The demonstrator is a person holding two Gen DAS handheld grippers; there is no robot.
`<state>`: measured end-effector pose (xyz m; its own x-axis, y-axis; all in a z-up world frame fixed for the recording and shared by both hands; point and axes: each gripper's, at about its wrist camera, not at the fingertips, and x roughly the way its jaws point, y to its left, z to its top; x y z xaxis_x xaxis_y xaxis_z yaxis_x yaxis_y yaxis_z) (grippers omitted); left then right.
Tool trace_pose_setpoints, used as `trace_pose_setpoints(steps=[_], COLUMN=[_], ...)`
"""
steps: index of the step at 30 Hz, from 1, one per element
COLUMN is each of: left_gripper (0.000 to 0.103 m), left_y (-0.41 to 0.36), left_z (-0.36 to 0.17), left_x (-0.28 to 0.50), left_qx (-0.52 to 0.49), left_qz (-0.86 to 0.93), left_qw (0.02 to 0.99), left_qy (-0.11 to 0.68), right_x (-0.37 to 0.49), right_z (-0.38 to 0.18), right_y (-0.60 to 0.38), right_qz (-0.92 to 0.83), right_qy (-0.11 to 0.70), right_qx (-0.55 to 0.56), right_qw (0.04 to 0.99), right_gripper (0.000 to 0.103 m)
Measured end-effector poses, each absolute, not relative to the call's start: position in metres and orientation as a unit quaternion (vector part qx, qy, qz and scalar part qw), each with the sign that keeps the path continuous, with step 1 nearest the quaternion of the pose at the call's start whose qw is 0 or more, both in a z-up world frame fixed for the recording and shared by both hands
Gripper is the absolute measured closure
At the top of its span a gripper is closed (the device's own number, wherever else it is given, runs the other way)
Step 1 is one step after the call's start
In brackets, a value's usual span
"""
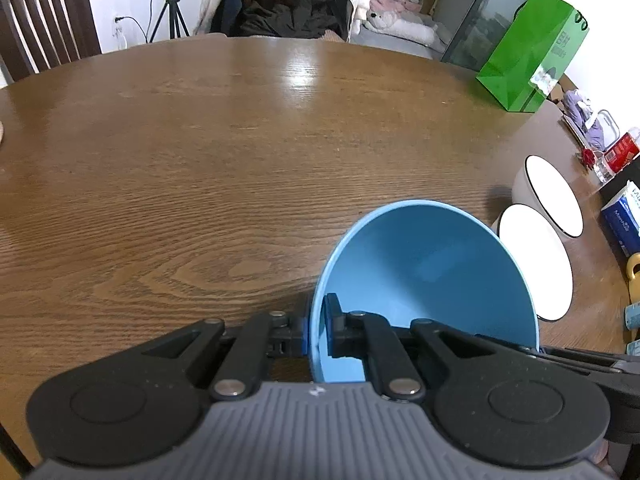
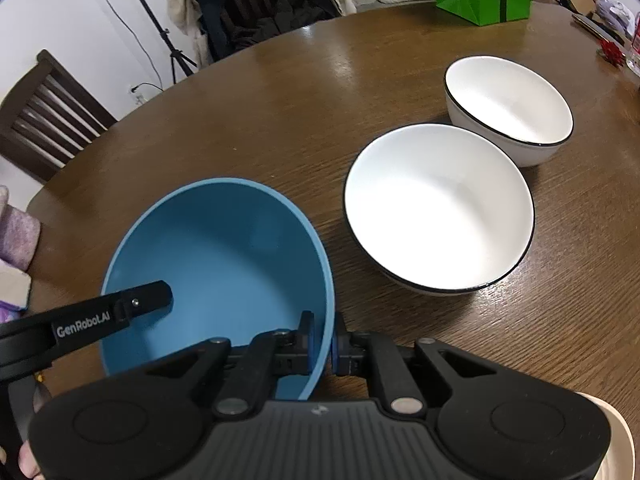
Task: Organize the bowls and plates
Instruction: 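Lift the blue bowl with both grippers and carry it toward the snack boxes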
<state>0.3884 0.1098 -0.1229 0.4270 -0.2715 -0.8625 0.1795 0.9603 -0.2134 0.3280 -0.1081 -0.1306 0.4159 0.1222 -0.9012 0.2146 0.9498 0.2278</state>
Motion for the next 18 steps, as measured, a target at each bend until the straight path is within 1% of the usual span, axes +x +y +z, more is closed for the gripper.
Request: trace_pose_setpoints(steps=[18], left_gripper=[0.094], left_y=[0.116], left_z=[-0.088], left_x=[0.333], left_qx=[-0.059], left_qz=[-0.1], left_qw=[0.865], left_qy=[0.488], right_x=[0.291], right_z=[-0.099], right_y=[-0.108], right_qz=[0.014], right_qy=[0.522], right_qx=[0.132], right_qw=[0.842], right_gripper=[0.095])
